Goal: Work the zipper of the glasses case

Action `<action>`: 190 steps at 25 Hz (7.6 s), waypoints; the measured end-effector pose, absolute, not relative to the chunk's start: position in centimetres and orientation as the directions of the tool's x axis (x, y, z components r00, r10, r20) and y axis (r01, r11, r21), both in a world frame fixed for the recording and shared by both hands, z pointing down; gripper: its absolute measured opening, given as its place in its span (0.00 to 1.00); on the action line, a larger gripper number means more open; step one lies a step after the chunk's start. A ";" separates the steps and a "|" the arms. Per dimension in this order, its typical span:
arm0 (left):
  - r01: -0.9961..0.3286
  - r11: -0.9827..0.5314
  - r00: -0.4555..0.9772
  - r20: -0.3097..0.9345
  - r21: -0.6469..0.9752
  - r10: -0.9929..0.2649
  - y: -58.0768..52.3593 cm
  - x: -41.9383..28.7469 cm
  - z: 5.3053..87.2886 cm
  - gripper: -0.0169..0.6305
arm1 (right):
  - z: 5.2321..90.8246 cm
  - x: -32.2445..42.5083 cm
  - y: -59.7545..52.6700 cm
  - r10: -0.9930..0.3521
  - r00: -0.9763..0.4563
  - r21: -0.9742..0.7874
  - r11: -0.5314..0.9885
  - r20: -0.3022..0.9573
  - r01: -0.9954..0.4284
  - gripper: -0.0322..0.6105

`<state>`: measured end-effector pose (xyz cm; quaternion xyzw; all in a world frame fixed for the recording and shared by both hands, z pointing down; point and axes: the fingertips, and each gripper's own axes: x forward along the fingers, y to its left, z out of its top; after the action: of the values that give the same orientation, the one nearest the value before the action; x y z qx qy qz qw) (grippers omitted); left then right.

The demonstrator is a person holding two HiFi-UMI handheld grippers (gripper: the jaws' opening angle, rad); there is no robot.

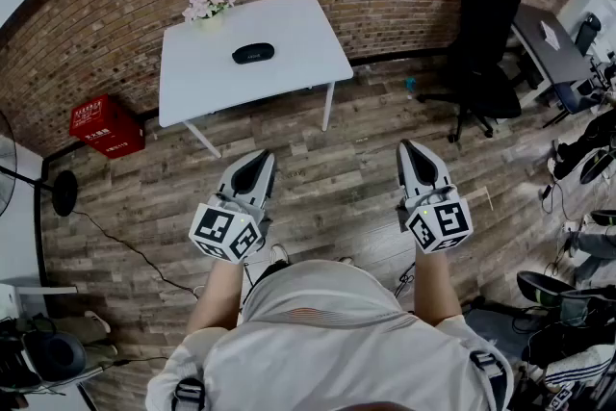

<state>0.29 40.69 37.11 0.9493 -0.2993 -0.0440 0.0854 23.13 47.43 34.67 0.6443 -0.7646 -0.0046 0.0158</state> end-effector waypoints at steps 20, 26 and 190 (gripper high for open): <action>-0.577 -0.790 0.806 -0.010 0.209 -0.592 39.0 -2.2 37.9 0.06 | 36.6 21.4 45.0 -0.983 -0.170 0.011 0.171 0.064 -0.985 0.13; -0.568 -0.794 0.811 -0.016 0.219 -0.585 36.4 -5.5 38.4 0.06 | 36.7 17.5 41.9 -0.979 -0.197 0.000 0.197 0.061 -0.980 0.13; -0.296 -0.847 0.881 -0.217 0.442 -0.421 -14.9 -2.7 32.7 0.41 | 32.1 7.5 -16.8 -0.477 -0.871 -0.411 0.821 -0.117 -0.395 0.56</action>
<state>-2.69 -14.95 32.71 0.9483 -0.1890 -0.1549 0.2023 7.54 -16.82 32.12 0.2299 -0.9482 0.1908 -0.1078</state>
